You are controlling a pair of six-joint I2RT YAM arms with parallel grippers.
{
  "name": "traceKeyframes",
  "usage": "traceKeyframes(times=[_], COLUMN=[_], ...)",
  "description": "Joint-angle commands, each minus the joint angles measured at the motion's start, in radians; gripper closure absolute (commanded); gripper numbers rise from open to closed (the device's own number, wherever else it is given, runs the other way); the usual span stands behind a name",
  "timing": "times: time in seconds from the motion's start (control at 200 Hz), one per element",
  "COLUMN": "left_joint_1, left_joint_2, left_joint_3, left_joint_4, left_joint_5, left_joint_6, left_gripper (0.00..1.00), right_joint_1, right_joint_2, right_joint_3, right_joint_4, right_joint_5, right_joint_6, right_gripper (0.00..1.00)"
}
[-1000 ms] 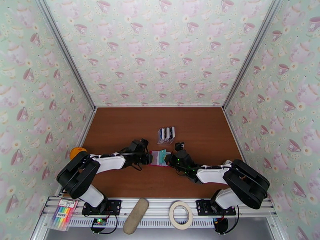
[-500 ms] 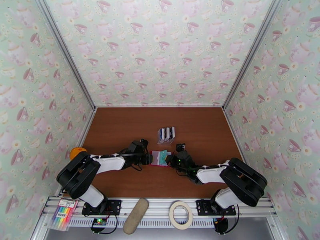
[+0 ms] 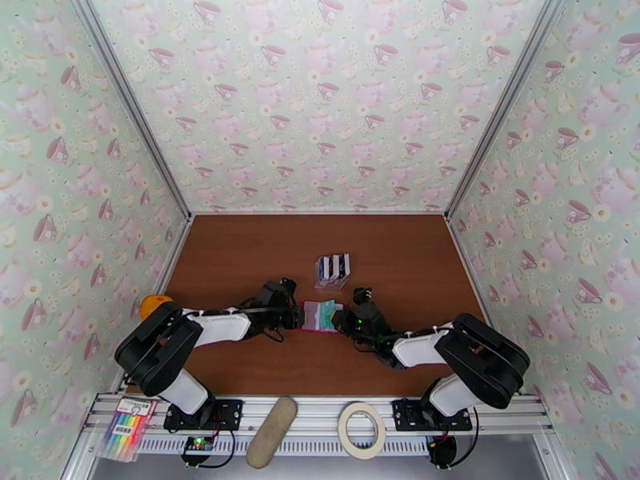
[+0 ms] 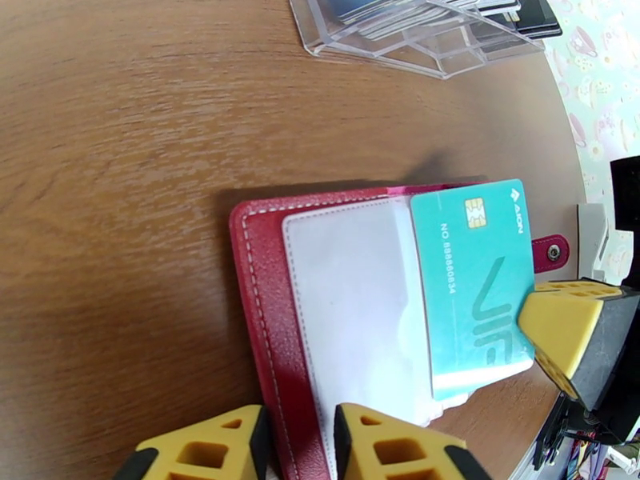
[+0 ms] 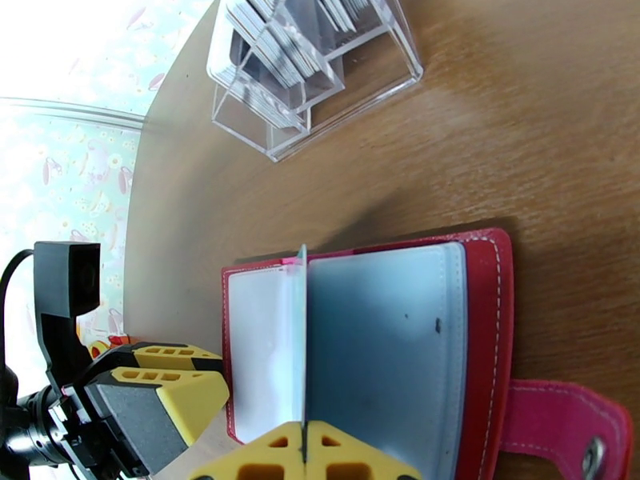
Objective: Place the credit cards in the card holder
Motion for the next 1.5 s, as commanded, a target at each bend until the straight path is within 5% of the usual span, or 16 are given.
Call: traceKeyframes(times=[0.0, 1.152, 1.493], left_joint_1=[-0.022, -0.047, -0.049], left_joint_2=[0.067, 0.123, 0.124], left_joint_3=[-0.043, -0.078, -0.079], left_joint_4=[-0.079, -0.003, 0.002], left_joint_5=[0.024, 0.008, 0.007], left_joint_6=[-0.018, -0.110, -0.113], left_gripper=[0.71, 0.80, 0.80], right_joint_1=[-0.003, -0.002, 0.007], right_joint_2=[0.033, 0.182, 0.155], right_joint_3=[-0.015, -0.028, 0.021], right_joint_4=[0.039, 0.227, 0.080], right_joint_5=[-0.018, -0.076, -0.075], right_joint_6=[0.017, 0.087, 0.058], right_gripper=[1.00, 1.00, 0.95])
